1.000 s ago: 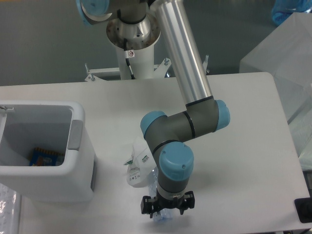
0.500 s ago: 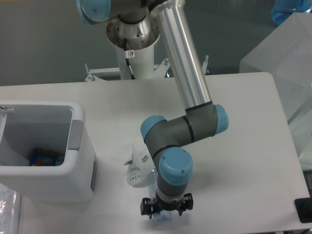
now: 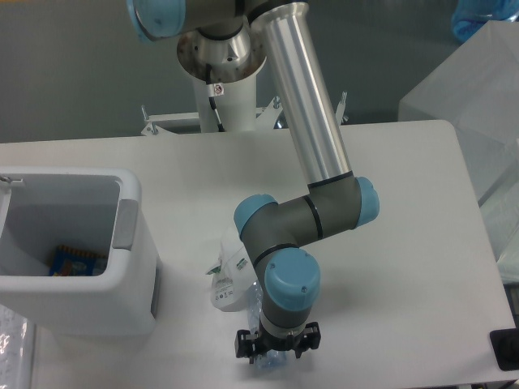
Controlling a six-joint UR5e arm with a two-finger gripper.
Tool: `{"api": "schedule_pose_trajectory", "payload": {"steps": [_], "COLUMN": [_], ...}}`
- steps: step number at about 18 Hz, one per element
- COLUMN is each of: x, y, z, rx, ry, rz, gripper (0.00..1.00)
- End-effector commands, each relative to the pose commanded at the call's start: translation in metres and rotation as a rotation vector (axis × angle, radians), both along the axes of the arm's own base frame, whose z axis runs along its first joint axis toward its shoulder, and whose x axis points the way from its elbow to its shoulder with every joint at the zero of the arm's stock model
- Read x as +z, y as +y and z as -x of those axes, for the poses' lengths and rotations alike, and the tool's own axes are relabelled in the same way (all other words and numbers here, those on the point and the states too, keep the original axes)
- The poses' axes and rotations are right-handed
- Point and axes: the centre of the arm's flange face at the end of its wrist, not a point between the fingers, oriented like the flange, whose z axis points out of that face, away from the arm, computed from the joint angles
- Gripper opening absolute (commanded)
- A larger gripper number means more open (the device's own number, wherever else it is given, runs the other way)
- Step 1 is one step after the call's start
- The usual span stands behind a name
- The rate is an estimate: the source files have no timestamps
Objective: Place the trash in the trash can
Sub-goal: 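Lower the gripper around the bottle and close on it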
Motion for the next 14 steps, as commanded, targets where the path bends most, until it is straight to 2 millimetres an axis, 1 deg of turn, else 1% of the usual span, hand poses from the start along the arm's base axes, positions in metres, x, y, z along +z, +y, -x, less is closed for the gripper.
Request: {"api": "schedule_pose_trajectory", "payload": {"steps": [1,4,6,8,9,14], "x": [-0.0001,-0.0016,-0.0017,-0.0016,-0.0016,-0.0006], "y": [0.0007,0.0009,0.0008,0.0009,0.0009,0.0015], "z": [-0.0013,-0.0033,-0.0034,-0.0033,-0.0033,-0.0044], "rx": [-0.002,-0.004,-0.004,-0.004,-0.004,-0.005], "ry": [0.006,0.01,0.009,0.01,0.01,0.01], "rz": [0.006,0.014,0.015,0.014,0.014,0.014], "gripper": [0.81,0.79,0.72,0.7,0.67,0.63]}}
